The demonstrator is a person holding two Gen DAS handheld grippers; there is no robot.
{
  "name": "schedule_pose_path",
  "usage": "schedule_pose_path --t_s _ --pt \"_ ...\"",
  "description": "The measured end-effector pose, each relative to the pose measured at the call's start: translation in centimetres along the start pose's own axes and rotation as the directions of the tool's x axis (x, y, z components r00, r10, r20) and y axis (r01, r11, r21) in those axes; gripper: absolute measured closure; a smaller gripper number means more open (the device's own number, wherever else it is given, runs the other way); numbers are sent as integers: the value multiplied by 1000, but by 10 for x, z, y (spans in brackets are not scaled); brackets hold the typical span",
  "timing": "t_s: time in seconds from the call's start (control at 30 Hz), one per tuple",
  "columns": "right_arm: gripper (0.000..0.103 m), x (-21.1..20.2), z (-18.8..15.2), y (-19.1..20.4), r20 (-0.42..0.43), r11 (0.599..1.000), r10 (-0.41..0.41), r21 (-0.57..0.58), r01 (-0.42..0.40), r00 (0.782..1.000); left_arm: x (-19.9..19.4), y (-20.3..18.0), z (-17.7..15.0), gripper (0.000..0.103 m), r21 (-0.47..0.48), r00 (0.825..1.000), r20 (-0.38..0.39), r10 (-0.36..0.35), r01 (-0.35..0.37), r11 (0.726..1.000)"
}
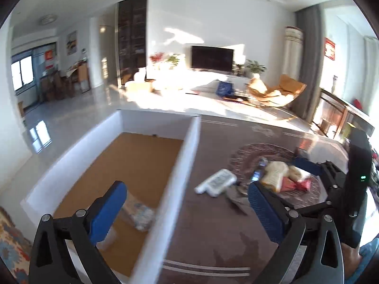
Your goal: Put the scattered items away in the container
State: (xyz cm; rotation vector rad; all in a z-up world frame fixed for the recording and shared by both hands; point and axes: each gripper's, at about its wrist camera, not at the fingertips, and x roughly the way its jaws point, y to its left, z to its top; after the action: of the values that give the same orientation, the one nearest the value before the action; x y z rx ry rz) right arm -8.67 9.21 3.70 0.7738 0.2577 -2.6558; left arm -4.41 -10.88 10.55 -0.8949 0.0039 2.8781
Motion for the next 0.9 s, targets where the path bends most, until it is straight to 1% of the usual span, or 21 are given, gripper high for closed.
schedule_pose_path --t_s 0.03,0.07,0.13,0.2,0.23,0.27,0.37,0.43,0.5,0.57,0.67,0.77,0.9 --pt "0 -5 -20 -21 -42 998 -53 19 54 998 8 -26 -10 0 22 999 -17 -45 46 999" --pt "0 -8 -40 -41 -92 994 -99 39 103 991 21 -49 -22 0 39 995 -49 -90 92 995" --pt "0 -12 -77 -79 -191 979 -165 84 184 968 56 -90 -50 0 53 976 -156 -149 159 986" --pt "0 -16 -106 -112 -271 960 -204 135 246 941 88 -118 -77 0 54 946 -264 -186 207 977" --pt "0 -18 -116 -127 -298 951 -210 157 265 931 99 -127 -90 0 64 935 -301 -189 217 974" --pt "0 -20 -125 -135 -317 945 -216 170 279 923 105 -132 -101 0 81 931 -318 -178 214 973" --pt "0 -22 -140 -142 -343 938 -224 177 297 912 109 -147 -121 0 129 930 -336 -147 200 971" --pt "0 -18 -145 -136 -360 938 -220 176 297 907 109 -146 -126 0 121 928 -343 -144 195 973" --pt "0 -9 -148 -131 -378 940 -212 175 294 901 112 -142 -129 0 90 924 -351 -151 194 977" --pt "0 -8 -143 -127 -363 940 -220 169 297 905 112 -138 -126 0 67 924 -348 -159 194 979" --pt "0 -4 -144 -128 -381 943 -200 176 284 902 113 -135 -122 0 40 923 -346 -170 196 980" --pt "0 -4 -147 -134 -390 938 -160 226 263 907 115 -138 -121 0 47 924 -348 -156 183 982" --pt "0 -3 -147 -135 -393 932 -160 242 270 906 115 -140 -122 0 48 924 -357 -139 167 985"
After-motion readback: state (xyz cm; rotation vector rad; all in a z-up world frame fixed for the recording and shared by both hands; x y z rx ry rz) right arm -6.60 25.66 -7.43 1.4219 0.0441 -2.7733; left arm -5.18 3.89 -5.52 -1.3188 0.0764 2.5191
